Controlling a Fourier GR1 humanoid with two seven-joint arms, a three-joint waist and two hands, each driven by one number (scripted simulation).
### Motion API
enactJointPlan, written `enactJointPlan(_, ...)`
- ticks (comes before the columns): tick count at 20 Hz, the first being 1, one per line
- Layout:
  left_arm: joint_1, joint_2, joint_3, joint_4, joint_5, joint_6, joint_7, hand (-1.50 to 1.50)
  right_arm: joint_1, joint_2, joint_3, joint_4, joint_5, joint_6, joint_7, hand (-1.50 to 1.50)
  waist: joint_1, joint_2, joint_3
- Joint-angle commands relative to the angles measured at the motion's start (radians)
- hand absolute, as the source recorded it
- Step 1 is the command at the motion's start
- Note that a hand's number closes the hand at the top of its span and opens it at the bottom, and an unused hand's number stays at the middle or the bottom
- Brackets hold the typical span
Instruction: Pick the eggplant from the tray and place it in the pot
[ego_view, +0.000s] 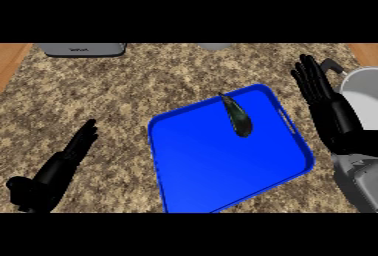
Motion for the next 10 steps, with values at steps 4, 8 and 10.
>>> enactJointPlan(4, -0.042, -0.122, 0.068, 0.016, -0.022, 0.124, -0.091, 0.00, 0.023, -0.032, -0.226, 0.076, -0.079, 0.202, -0.397, 1.50, 0.006, 0.008, 0.009)
enactJointPlan(8, -0.066, -0.191, 0.077, -0.009, -0.021, 0.189, -0.112, 0.00, 0.085, -0.058, -0.308, 0.309, 0.065, -0.098, -0.331, -1.50, 0.007, 0.025, 0.006)
enactJointPlan(10, -0.098, -0.259, 0.050, 0.046, -0.061, 0.238, -0.130, 0.00, 0.098, 0.069, -0.266, 0.382, 0.090, -0.071, -0.509, -1.50, 0.017, 0.016, 0.006)
